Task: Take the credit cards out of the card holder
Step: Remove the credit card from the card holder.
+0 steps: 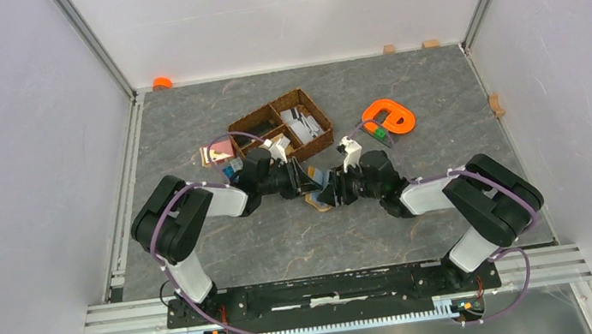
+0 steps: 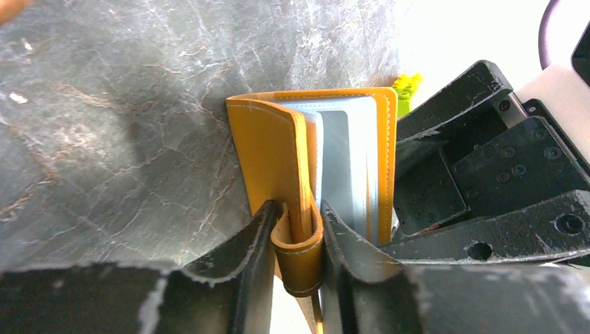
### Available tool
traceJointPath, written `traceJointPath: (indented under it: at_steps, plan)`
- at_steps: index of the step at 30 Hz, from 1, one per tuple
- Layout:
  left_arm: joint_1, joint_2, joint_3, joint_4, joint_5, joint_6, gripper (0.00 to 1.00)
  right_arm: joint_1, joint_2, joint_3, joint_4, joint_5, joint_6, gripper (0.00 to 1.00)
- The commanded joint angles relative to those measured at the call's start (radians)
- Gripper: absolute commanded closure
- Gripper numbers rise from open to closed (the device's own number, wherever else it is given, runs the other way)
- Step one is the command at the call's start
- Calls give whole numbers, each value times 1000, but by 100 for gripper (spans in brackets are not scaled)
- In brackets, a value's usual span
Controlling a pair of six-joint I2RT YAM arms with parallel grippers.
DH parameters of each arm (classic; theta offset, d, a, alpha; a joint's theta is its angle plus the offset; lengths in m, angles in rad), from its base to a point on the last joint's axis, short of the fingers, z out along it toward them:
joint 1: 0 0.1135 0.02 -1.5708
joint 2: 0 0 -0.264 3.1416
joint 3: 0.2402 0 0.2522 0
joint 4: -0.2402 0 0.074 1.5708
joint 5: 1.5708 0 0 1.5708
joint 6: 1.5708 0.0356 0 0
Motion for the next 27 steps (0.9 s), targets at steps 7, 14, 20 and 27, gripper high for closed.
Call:
traceJointPath:
  at_steps: [7, 14, 20, 27]
  plan:
    - [29, 4, -10, 49, 30, -22, 77, -2, -55, 47, -111, 138, -24, 55]
    - [33, -7, -1, 15, 25, 4, 77, -56, -83, -2, -77, 98, 25, 74]
    - [33, -11, -2, 13, 25, 4, 74, -67, -91, -14, -52, 58, 28, 89]
    - [33, -26, 0, -2, 16, 8, 35, -66, -127, -47, 11, 17, 37, 90]
